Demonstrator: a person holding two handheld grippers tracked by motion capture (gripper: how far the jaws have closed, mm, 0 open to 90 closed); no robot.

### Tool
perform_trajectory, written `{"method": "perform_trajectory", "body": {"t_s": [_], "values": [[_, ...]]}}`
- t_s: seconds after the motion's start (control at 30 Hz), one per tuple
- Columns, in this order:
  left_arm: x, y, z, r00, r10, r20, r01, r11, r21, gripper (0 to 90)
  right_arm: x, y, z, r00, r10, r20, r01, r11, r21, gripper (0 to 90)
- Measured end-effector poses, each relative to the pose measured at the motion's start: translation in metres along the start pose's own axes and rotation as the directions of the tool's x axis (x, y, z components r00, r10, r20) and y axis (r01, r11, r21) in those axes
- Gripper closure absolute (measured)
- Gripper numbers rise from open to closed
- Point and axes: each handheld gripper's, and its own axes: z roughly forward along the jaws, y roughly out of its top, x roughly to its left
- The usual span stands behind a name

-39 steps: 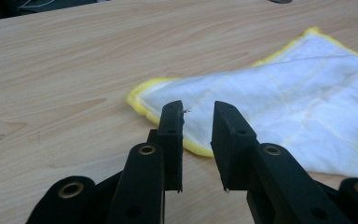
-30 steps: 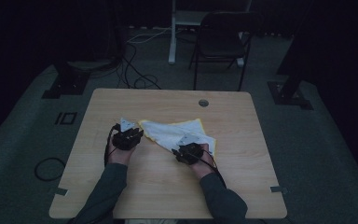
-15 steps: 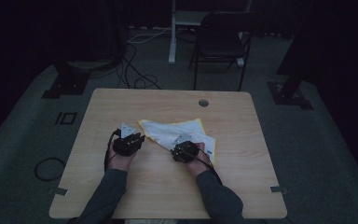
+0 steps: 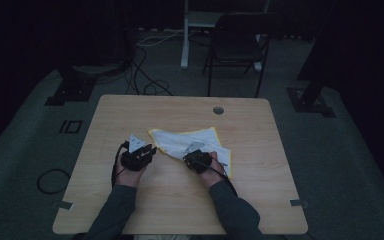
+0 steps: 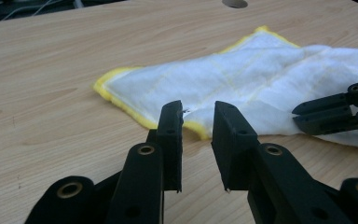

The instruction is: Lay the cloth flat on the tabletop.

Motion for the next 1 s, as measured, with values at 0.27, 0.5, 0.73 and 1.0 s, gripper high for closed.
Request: {"method": "perform_trajectory", "body": {"t_s": [0.27,0.5,0.73,1.0], "values": [[-0.002,0.005,-0.004,0.9999,0.008,0.007,-0.008,0.9998,-0.016,73.7,-0.014,0.009,-0.019,0.9688,0.172,-0.179,-0.191,0.977,-0.098,86.2],[-0.007,0.007,-0.001,0.9996,0.026,0.012,-0.026,0.9996,-0.011,73.8,-0.054,-0.006,-0.021,0.9038,0.384,-0.189,-0.408,0.906,-0.112,86.2],[-0.013,0.004,0.006,0.9991,0.034,0.026,-0.034,0.9994,0.008,73.9,-0.080,-0.021,-0.028,0.8927,0.449,-0.031,-0.450,0.884,-0.127,86.0],[-0.028,0.003,0.014,0.9946,0.088,0.056,-0.089,0.9957,0.027,73.9,-0.081,-0.025,-0.029,0.9153,0.382,0.126,-0.375,0.924,-0.078,76.4]]}}
